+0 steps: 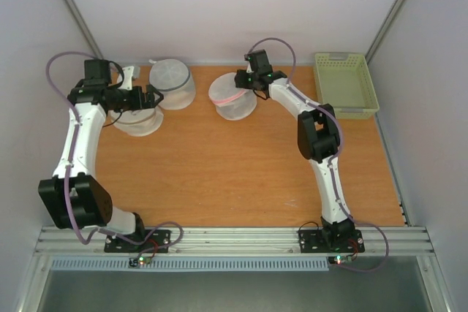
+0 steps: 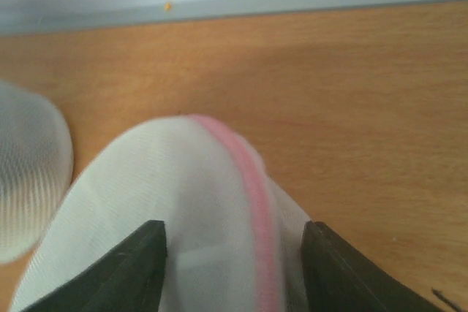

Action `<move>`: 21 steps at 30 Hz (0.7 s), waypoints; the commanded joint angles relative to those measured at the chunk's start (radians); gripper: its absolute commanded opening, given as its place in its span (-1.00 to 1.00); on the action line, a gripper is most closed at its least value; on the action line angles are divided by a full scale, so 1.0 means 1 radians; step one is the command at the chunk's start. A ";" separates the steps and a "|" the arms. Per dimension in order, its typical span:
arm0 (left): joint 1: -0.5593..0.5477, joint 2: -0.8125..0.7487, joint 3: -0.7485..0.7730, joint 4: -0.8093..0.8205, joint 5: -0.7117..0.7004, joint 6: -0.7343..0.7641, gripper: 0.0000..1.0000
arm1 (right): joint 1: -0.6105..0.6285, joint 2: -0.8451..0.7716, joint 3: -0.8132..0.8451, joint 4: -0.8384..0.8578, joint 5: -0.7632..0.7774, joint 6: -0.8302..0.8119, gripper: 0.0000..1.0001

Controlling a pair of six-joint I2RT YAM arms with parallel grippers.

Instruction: Unzip the laundry bag and remove the bra

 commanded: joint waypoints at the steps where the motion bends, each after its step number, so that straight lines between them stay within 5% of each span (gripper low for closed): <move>1: -0.004 0.002 -0.006 0.027 0.005 -0.010 0.99 | 0.006 -0.016 0.057 -0.046 -0.142 -0.035 -0.21; 4: -0.005 0.003 -0.005 0.024 -0.010 -0.005 0.99 | 0.006 -0.046 0.056 -0.059 -0.197 -0.090 -0.91; 5: -0.005 0.003 -0.005 0.021 -0.008 -0.005 0.99 | 0.006 -0.063 0.052 -0.063 -0.219 -0.114 -0.97; 9: -0.005 -0.005 0.001 0.010 0.023 -0.005 0.99 | 0.006 -0.185 -0.022 -0.035 -0.347 -0.237 -0.98; 13: -0.006 -0.014 0.017 -0.014 0.105 0.043 0.99 | 0.006 -0.426 -0.270 0.123 -0.568 -0.344 -0.98; 21: -0.082 -0.045 0.078 -0.127 0.475 0.164 0.88 | 0.009 -0.821 -0.726 0.554 -0.803 -0.323 -0.98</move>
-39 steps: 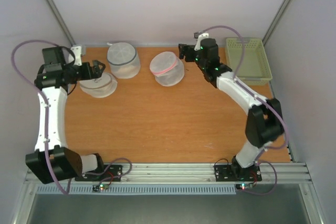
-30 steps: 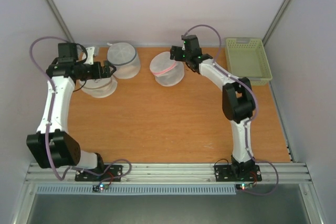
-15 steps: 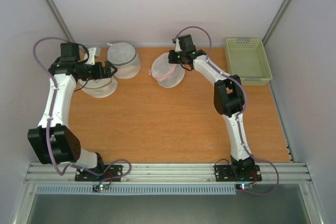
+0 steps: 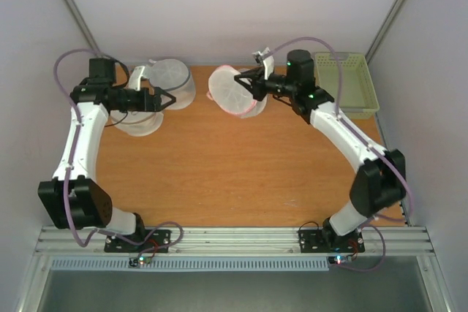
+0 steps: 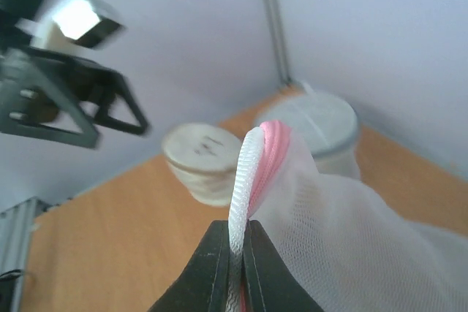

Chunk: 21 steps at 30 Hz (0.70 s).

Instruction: Unzip the laundry bag and remove the bra

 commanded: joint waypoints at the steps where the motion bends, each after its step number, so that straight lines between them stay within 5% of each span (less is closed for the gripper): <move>1: -0.068 -0.041 0.064 -0.065 0.287 0.069 0.88 | 0.014 -0.131 -0.128 0.295 -0.202 0.012 -0.98; 8: -0.246 -0.027 0.123 -0.080 0.232 0.036 0.76 | 0.082 -0.260 -0.197 0.333 -0.257 -0.001 -0.98; 21: -0.303 -0.003 0.189 -0.133 0.053 0.202 0.23 | 0.115 -0.289 -0.188 0.230 -0.327 -0.064 -0.98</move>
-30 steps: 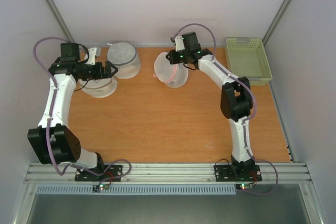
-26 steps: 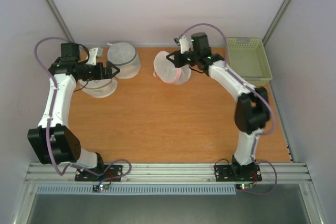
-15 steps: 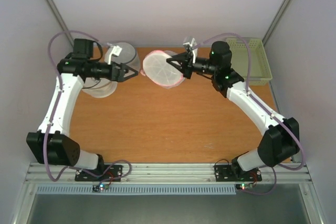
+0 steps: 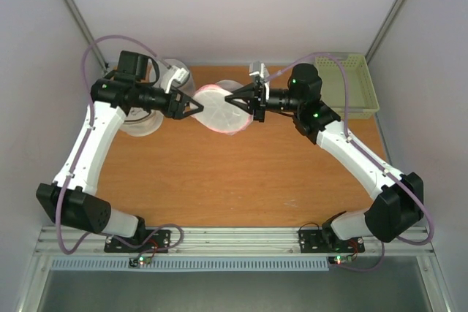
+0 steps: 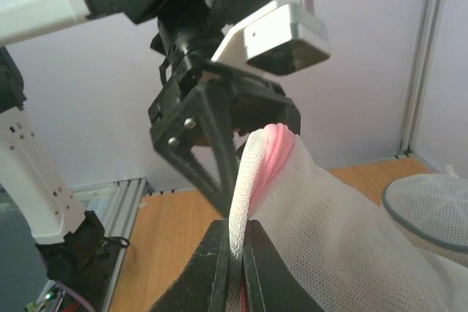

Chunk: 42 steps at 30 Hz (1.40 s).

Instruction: Unzip the laundry bag and remove the bra

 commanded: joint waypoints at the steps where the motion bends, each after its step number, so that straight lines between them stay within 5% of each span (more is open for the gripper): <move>1: -0.001 0.017 0.076 -0.062 -0.075 0.122 0.16 | 0.012 -0.029 0.016 -0.013 -0.053 -0.052 -0.98; 6: -0.006 0.019 0.072 -0.086 0.162 0.124 -0.50 | 0.020 -0.039 0.008 -0.008 -0.035 -0.063 -0.98; 10: -0.006 0.005 0.068 -0.096 0.166 0.106 -0.98 | 0.020 -0.042 -0.001 -0.020 -0.014 -0.071 -0.98; 15: -0.006 -0.009 0.075 -0.126 0.049 0.140 -0.99 | 0.020 -0.044 0.012 -0.083 0.090 -0.128 -0.93; 16: -0.006 -0.011 0.073 -0.105 -0.032 0.092 -0.99 | 0.020 -0.042 0.015 -0.101 0.158 -0.128 -0.62; 18: -0.006 -0.007 0.076 -0.089 -0.199 0.006 -0.99 | 0.020 -0.036 0.024 -0.131 0.349 -0.112 0.34; 19: -0.006 -0.008 0.075 -0.090 -0.265 -0.017 -0.99 | 0.020 -0.027 0.037 -0.174 0.458 -0.104 0.62; 22: -0.008 -0.051 0.038 -0.073 -0.324 -0.038 -0.99 | 0.020 0.018 0.109 -0.303 0.665 -0.116 0.85; 26: -0.064 -0.070 0.028 -0.148 -0.399 0.147 -0.99 | 0.024 0.013 0.129 -0.355 0.597 -0.219 0.83; 31: -0.118 -0.058 0.046 -0.292 -0.406 0.418 -0.99 | 0.041 0.043 0.142 -0.405 0.163 -0.380 0.82; 35: -0.162 -0.043 0.122 -0.415 -0.361 0.573 -0.99 | 0.055 0.134 0.222 -0.473 0.119 -0.407 0.71; 42: -0.218 -0.142 0.061 -0.334 -0.559 0.707 -0.99 | 0.120 0.121 0.248 -0.518 0.090 -0.395 0.74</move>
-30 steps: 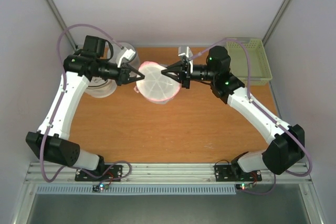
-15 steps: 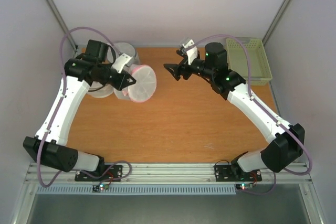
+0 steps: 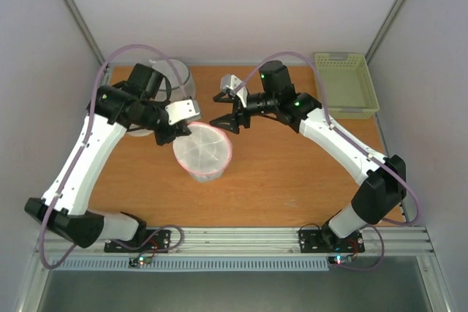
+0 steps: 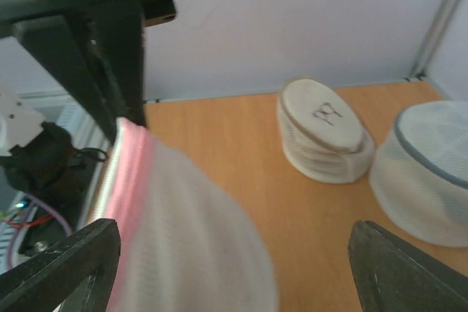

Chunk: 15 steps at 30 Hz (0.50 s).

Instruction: Unzip the laundry bag and remove the bra

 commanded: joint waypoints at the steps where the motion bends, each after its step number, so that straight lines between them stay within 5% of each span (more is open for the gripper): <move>1: -0.054 -0.108 -0.079 0.059 -0.176 0.194 -0.99 | 0.032 -0.058 0.004 -0.004 -0.056 0.031 0.74; 5: -0.125 -0.142 -0.188 0.139 -0.277 0.291 -0.99 | 0.092 -0.162 -0.145 0.118 0.051 0.113 0.76; 15: -0.181 -0.126 -0.153 0.181 -0.238 0.134 -0.99 | 0.174 -0.187 -0.315 0.262 0.189 0.129 0.75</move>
